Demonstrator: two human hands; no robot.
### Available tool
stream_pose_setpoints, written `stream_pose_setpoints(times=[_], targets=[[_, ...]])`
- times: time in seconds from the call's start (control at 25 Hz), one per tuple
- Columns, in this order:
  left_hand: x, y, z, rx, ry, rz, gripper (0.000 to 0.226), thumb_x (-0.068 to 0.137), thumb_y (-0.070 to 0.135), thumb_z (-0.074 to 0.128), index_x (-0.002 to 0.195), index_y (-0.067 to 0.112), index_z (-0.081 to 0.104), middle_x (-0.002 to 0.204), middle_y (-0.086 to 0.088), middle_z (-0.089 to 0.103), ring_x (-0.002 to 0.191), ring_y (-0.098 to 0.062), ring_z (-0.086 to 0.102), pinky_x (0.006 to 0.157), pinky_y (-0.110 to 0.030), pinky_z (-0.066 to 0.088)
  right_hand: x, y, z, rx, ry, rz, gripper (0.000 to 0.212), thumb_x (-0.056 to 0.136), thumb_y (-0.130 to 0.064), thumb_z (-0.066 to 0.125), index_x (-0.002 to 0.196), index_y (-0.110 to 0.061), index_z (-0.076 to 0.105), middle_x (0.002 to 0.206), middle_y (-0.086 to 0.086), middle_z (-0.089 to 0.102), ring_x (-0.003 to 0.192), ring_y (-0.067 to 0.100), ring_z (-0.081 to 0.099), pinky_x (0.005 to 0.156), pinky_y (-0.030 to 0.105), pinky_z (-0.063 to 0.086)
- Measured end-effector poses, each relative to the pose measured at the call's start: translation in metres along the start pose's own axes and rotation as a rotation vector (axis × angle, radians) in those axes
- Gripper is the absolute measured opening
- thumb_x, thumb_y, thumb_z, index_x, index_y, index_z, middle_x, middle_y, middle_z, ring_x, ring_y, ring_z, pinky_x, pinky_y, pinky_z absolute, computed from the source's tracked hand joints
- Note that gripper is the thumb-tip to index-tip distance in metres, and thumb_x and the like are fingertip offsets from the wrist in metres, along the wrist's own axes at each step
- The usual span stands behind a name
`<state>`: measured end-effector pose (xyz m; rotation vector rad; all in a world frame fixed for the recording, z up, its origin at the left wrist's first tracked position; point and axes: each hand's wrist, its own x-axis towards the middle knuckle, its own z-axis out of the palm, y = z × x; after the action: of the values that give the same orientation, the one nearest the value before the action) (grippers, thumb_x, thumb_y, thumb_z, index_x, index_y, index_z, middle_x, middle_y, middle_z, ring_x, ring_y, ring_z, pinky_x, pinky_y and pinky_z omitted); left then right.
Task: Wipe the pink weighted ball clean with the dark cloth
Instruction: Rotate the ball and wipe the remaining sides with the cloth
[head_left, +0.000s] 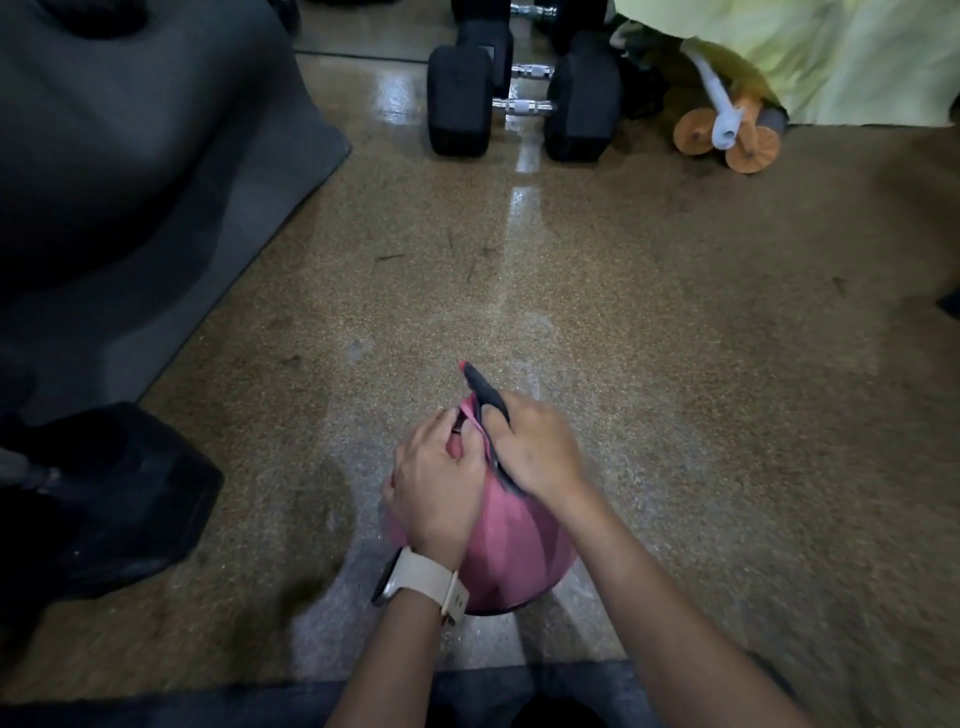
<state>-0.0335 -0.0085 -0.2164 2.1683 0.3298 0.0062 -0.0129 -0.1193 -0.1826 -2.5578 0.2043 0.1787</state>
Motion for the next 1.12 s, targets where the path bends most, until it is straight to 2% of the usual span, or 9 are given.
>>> stream_pose_setpoints(times=[0.08, 0.2, 0.32, 0.4, 0.52, 0.68, 0.88, 0.96, 1.12], targets=[[0.006, -0.003, 0.0, -0.042, -0.008, -0.018, 0.063, 0.081, 0.063, 0.031, 0.123, 0.038, 0.07, 0.135, 0.012, 0.067, 0.129, -0.018, 0.059, 0.109, -0.054, 0.044, -0.052, 0.0, 0.014, -0.027, 0.146, -0.119, 0.051, 0.093, -0.045, 0.024, 0.13, -0.026, 0.053, 0.14, -0.002, 0.053, 0.135, 0.023, 0.041, 0.112, 0.05, 0.028], [0.013, -0.005, -0.004, -0.114, -0.028, -0.044, 0.049, 0.083, 0.055, 0.042, 0.118, 0.039, 0.072, 0.131, 0.013, 0.069, 0.126, -0.018, 0.062, 0.108, -0.052, 0.046, -0.083, 0.006, 0.017, -0.061, 0.159, -0.182, 0.055, 0.095, -0.046, 0.021, 0.144, -0.03, 0.038, 0.155, -0.009, 0.033, 0.146, 0.017, 0.021, 0.117, 0.048, 0.015], [0.007, -0.002, -0.004, -0.068, -0.012, -0.027, 0.056, 0.08, 0.062, 0.039, 0.12, 0.039, 0.071, 0.135, 0.015, 0.067, 0.13, -0.017, 0.059, 0.11, -0.053, 0.044, -0.016, 0.003, 0.003, 0.026, 0.023, -0.01, 0.037, 0.094, -0.042, 0.033, 0.115, -0.025, 0.058, 0.125, 0.002, 0.061, 0.122, 0.027, 0.052, 0.093, 0.042, 0.04], [0.004, 0.0, -0.003, -0.056, 0.0, -0.053, 0.067, 0.076, 0.068, 0.036, 0.125, 0.037, 0.069, 0.14, 0.014, 0.063, 0.135, -0.016, 0.055, 0.113, -0.053, 0.042, 0.019, -0.006, -0.004, 0.091, -0.08, 0.114, 0.03, 0.094, -0.039, 0.038, 0.099, -0.021, 0.061, 0.106, 0.009, 0.067, 0.104, 0.033, 0.06, 0.077, 0.038, 0.041], [0.009, 0.0, -0.006, -0.07, 0.005, -0.088, 0.056, 0.081, 0.063, 0.04, 0.12, 0.037, 0.071, 0.132, 0.009, 0.069, 0.126, -0.022, 0.061, 0.107, -0.051, 0.047, -0.008, -0.003, 0.009, -0.034, 0.104, -0.057, 0.038, 0.094, -0.041, 0.034, 0.113, -0.022, 0.06, 0.118, 0.002, 0.065, 0.114, 0.028, 0.057, 0.094, 0.043, 0.041], [0.011, -0.005, -0.009, -0.092, -0.011, -0.105, 0.04, 0.088, 0.052, 0.052, 0.121, 0.04, 0.071, 0.132, 0.011, 0.069, 0.125, -0.02, 0.062, 0.107, -0.047, 0.048, -0.065, 0.031, 0.018, 0.135, 0.21, -0.34, 0.044, 0.098, -0.039, 0.033, 0.137, -0.028, 0.05, 0.145, -0.01, 0.047, 0.14, 0.011, 0.033, 0.116, 0.035, 0.018], [0.0, 0.001, -0.006, -0.043, 0.016, -0.054, 0.071, 0.076, 0.07, 0.039, 0.129, 0.033, 0.068, 0.142, 0.01, 0.062, 0.136, -0.017, 0.054, 0.115, -0.046, 0.041, 0.008, 0.019, -0.003, 0.247, -0.016, 0.091, 0.029, 0.097, -0.03, 0.04, 0.102, -0.014, 0.064, 0.104, 0.007, 0.067, 0.103, 0.028, 0.061, 0.082, 0.038, 0.045], [0.001, -0.001, -0.008, -0.017, 0.038, -0.074, 0.064, 0.08, 0.065, 0.043, 0.128, 0.032, 0.069, 0.141, 0.009, 0.064, 0.134, -0.019, 0.056, 0.113, -0.042, 0.043, -0.011, 0.012, 0.009, 0.074, 0.104, -0.063, 0.037, 0.097, -0.036, 0.034, 0.117, -0.019, 0.061, 0.121, 0.004, 0.064, 0.117, 0.026, 0.055, 0.095, 0.04, 0.041], [0.005, -0.009, -0.011, -0.122, 0.012, -0.091, 0.038, 0.094, 0.051, 0.058, 0.123, 0.033, 0.073, 0.137, 0.011, 0.067, 0.129, -0.017, 0.06, 0.111, -0.042, 0.046, -0.101, 0.017, 0.029, 0.004, 0.206, -0.294, 0.049, 0.1, -0.044, 0.024, 0.146, -0.031, 0.034, 0.155, -0.01, 0.03, 0.147, 0.014, 0.016, 0.119, 0.038, 0.008]])
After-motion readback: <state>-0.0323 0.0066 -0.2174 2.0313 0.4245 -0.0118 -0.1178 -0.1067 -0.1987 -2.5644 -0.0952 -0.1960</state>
